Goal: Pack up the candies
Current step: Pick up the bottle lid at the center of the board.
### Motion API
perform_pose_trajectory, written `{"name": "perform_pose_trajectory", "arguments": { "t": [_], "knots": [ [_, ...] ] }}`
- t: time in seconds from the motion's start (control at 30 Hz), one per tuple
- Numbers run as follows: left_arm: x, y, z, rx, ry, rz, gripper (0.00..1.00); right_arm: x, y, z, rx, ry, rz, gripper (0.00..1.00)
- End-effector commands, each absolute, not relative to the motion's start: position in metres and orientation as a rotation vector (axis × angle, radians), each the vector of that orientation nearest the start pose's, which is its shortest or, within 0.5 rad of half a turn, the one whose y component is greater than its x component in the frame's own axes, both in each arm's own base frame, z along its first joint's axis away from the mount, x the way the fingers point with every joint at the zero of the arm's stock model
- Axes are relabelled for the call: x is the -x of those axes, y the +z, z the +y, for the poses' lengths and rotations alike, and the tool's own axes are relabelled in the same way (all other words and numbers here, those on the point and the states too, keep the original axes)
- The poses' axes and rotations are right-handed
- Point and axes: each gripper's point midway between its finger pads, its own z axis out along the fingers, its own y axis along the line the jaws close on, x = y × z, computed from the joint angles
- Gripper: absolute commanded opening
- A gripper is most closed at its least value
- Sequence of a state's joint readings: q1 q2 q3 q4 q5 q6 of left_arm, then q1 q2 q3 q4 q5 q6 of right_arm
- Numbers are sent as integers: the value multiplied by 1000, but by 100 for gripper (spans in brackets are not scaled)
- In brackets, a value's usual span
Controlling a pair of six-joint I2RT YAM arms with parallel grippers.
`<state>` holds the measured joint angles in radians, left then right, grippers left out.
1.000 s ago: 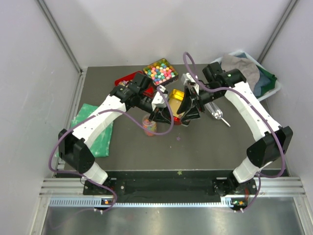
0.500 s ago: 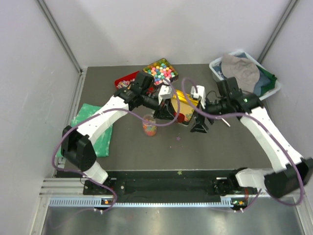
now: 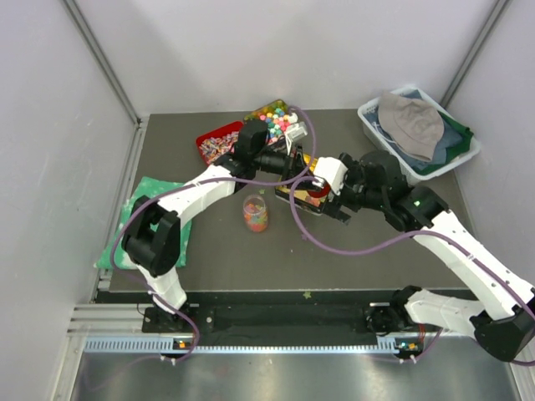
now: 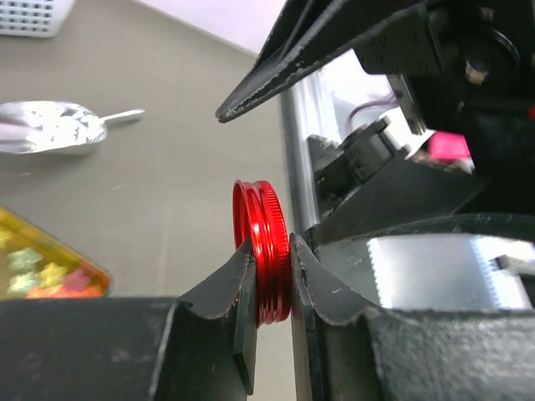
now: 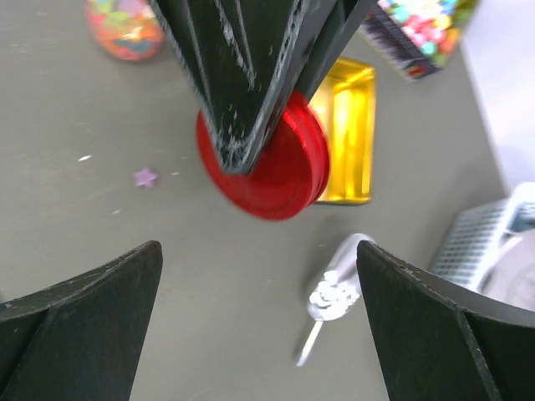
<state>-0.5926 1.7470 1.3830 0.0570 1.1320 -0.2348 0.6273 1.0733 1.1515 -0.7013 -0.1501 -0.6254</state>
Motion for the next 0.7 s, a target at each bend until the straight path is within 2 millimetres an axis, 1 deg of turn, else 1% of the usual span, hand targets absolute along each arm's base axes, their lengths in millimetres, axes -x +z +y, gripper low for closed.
{"name": "perform_pose_trajectory", "arguments": {
  "t": [0.0, 0.03, 0.07, 0.13, 0.2, 0.33, 0.43, 0.5, 0.53, 0.6, 0.67],
  "knots": [
    [-269, 293, -387, -1106, -1749, 1544, 15, -274, 275, 190, 1286, 56, 1634, 98],
    [-269, 289, -387, -1070, -1790, 1583, 14, -274, 275, 192, 1290, 57, 1632, 98],
    [-270, 288, -387, -1056, -1811, 1588, 15, -274, 275, 193, 1290, 54, 1628, 98],
    [-267, 290, -387, -1043, -1876, 1569, 15, -276, 273, 197, 1291, 27, 1617, 98],
    [-266, 293, -388, -1026, -1927, 1578, 14, -282, 273, 196, 1283, -26, 1611, 98],
    [-271, 289, -391, -1017, -1945, 1579, 14, -277, 272, 203, 1303, 8, 1601, 98],
    [-270, 289, -392, -1008, -1967, 1580, 13, -279, 270, 204, 1302, -4, 1598, 97],
    [-271, 289, -392, -1008, -1969, 1574, 13, -281, 269, 203, 1298, -20, 1597, 91],
    [-271, 289, -392, -1009, -1970, 1573, 13, -280, 268, 204, 1302, -18, 1598, 85],
    [-271, 289, -393, -1006, -1972, 1574, 13, -281, 269, 204, 1301, -20, 1597, 83],
    [-272, 289, -393, -1001, -1973, 1576, 13, -281, 267, 206, 1304, -21, 1594, 79]
  ]
}}
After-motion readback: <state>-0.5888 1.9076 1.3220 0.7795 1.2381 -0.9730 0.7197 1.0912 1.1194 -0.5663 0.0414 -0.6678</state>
